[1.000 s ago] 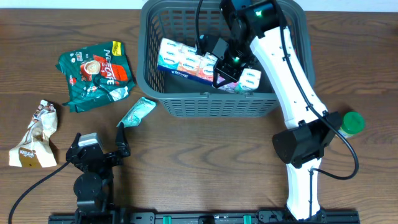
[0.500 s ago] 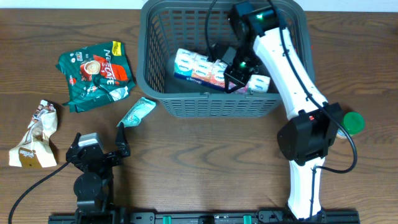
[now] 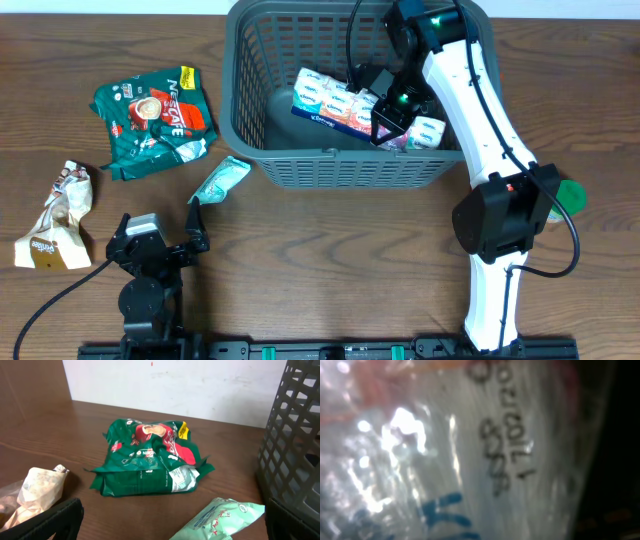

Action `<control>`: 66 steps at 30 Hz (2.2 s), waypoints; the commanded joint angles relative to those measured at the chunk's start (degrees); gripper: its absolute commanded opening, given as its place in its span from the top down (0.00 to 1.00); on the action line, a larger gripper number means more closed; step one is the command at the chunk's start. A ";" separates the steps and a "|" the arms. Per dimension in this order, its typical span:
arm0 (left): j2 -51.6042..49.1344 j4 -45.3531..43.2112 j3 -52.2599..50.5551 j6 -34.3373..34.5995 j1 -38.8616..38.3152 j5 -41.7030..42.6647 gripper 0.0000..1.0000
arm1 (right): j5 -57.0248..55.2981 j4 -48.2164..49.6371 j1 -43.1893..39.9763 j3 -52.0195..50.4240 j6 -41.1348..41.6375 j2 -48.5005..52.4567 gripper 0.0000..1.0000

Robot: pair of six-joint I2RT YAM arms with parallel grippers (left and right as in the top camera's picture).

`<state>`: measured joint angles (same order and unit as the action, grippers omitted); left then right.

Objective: Pack container
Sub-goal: 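Carry the tissue pack over the basket and lower it inside, then open the right gripper and withdraw it from the basket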

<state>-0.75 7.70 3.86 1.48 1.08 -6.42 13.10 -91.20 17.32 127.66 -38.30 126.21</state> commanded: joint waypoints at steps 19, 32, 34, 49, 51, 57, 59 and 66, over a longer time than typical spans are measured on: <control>0.04 1.64 -1.11 -0.13 0.35 -0.68 0.01 | 3.39 1.62 1.01 1.22 0.66 -5.84 0.32; 0.04 1.64 -1.11 -0.11 0.35 -0.68 0.01 | -31.54 9.11 -2.08 16.63 35.12 -21.14 0.01; 0.04 1.64 -1.11 -0.13 0.35 -0.68 0.01 | -35.01 9.09 -4.85 16.87 39.54 -24.09 0.01; 0.04 1.64 -1.11 -0.11 0.35 -0.68 0.01 | -24.76 -5.16 -28.59 14.88 40.83 -22.10 0.01; 0.04 1.64 -1.11 -0.13 0.35 -0.68 0.01 | -24.50 -4.92 -29.14 13.31 40.13 -20.31 0.01; 0.04 1.64 -1.11 -0.13 0.35 -0.68 0.01 | -24.41 -2.62 -29.40 7.30 38.34 -14.62 0.01; 0.04 1.64 -1.11 -0.13 0.35 -0.68 0.01 | -24.35 -0.66 -29.66 4.28 37.99 -12.76 0.01; 0.04 1.64 -1.11 -0.11 0.35 -0.68 0.01 | -21.05 10.16 -29.81 -9.07 35.41 -10.03 0.01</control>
<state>-0.75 7.70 3.86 1.48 1.08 -6.42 -10.11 -83.00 -11.94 122.52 -0.78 115.70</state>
